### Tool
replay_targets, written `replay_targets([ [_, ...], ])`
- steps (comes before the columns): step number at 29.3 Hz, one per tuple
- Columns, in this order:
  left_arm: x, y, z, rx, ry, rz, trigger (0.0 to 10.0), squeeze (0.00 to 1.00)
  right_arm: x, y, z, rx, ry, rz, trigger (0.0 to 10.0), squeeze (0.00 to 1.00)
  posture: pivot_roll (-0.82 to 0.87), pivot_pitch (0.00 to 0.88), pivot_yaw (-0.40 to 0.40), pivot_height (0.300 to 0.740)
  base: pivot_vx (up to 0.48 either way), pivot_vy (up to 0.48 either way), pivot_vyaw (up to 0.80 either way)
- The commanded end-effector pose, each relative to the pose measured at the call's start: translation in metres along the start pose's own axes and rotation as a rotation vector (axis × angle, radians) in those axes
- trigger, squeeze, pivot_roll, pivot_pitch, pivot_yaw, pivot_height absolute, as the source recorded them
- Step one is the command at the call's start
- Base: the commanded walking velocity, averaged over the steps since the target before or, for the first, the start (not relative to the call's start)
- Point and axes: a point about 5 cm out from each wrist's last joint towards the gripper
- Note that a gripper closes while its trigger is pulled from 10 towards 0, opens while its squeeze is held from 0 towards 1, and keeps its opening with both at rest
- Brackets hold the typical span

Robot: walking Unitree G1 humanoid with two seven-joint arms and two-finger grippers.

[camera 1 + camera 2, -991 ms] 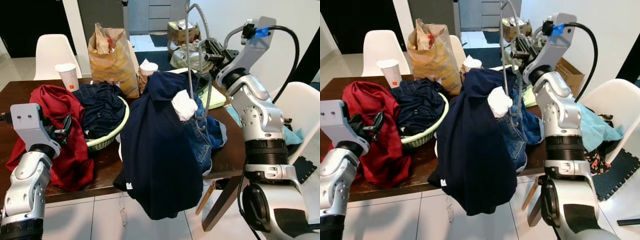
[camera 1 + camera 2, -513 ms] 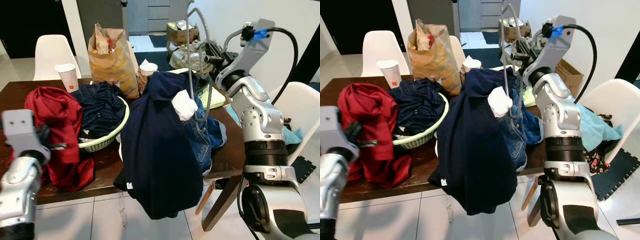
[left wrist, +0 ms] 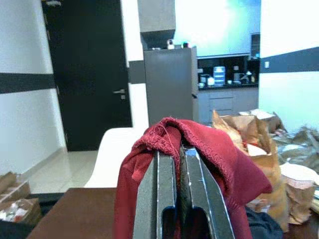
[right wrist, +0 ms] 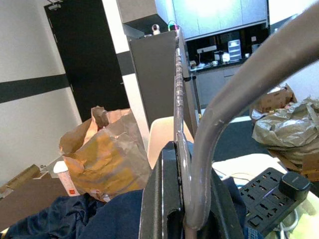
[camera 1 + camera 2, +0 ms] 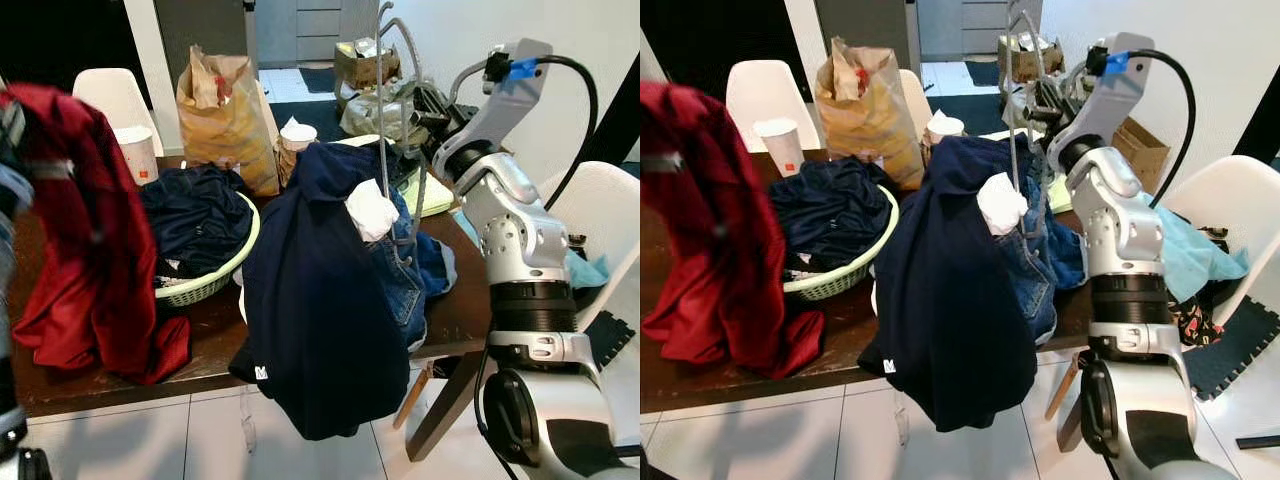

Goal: Hang hanger

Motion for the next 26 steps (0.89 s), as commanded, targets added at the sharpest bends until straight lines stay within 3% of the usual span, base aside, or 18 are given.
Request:
replay_targets([
  [1, -0.006, 0.021, 0.001, -0.010, -0.031, -0.057, 8.6, 0.00, 0.000, -0.002, 0.003, -0.008, 0.006, 0.002, 10.0, 0.00, 0.00, 0.000, -0.012, 0.736, 0.000, 0.000, 0.00],
  [2, -0.007, 0.027, -0.001, -0.019, -0.043, -0.073, 5.5, 0.00, -0.001, -0.003, 0.004, -0.012, 0.006, 0.003, 10.0, 0.00, 0.00, 0.000, -0.011, 0.736, 0.480, 0.000, 0.00],
  [3, -0.007, 0.027, -0.001, -0.019, -0.043, -0.073, 5.5, 0.00, -0.001, -0.003, 0.004, -0.012, 0.006, 0.003, 10.0, 0.00, 0.00, 0.000, -0.011, 0.736, 0.480, 0.000, 0.00],
  [4, -0.007, 0.030, -0.001, -0.024, -0.044, -0.083, 7.2, 0.00, -0.001, -0.003, 0.004, -0.014, 0.008, 0.004, 10.0, 0.00, 0.00, 0.000, -0.012, 0.736, 0.480, 0.000, 0.00],
  [5, -0.007, 0.030, -0.001, -0.024, -0.044, -0.083, 7.2, 0.00, -0.001, -0.003, 0.004, -0.014, 0.008, 0.004, 10.0, 0.00, 0.00, 0.000, -0.012, 0.736, 0.480, 0.000, 0.00],
  [6, -0.006, 0.031, -0.002, -0.021, -0.041, -0.082, 8.4, 0.00, -0.001, -0.004, 0.005, -0.014, 0.013, 0.007, 10.0, 0.00, 0.00, 0.000, -0.013, 0.736, 0.480, 0.000, 0.00],
  [17, -0.002, 0.028, -0.010, 0.014, -0.066, -0.048, 7.6, 0.00, -0.001, -0.007, 0.010, -0.014, 0.037, 0.019, 10.0, 0.00, 0.01, 0.000, -0.010, 0.736, 0.479, 0.000, 0.00],
  [19, -0.002, 0.030, -0.014, 0.034, -0.089, -0.048, 8.3, 0.00, -0.001, -0.008, 0.011, -0.013, 0.040, 0.020, 10.0, 0.00, 0.01, 0.000, -0.010, 0.736, 0.480, 0.000, 0.00],
  [20, -0.002, 0.032, -0.019, 0.053, -0.130, -0.052, 10.0, 0.00, -0.001, -0.008, 0.011, -0.012, 0.041, 0.021, 10.0, 0.00, 0.00, 0.000, -0.008, 0.736, 0.465, 0.000, 0.00],
  [24, -0.002, 0.033, -0.024, 0.066, -0.160, -0.055, 10.0, 0.00, -0.001, -0.008, 0.011, -0.012, 0.041, 0.021, 10.0, 0.00, 0.00, 0.000, -0.008, 0.736, 0.465, 0.000, 0.00],
  [26, 0.002, 0.031, -0.036, 0.092, -0.242, -0.034, 10.0, 0.00, -0.001, -0.008, 0.010, -0.009, 0.041, 0.022, 10.0, 0.00, 0.00, 0.000, -0.006, 0.736, 0.000, 0.000, 0.00],
])
Point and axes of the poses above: a point about 5 cm out from each wrist's last joint towards the gripper, its own x axis pointing back from the gripper into the wrist, its own y axis along the axis of the wrist's last joint, z = x × y, and after that the axes turned 1 degree about -x, right-handed
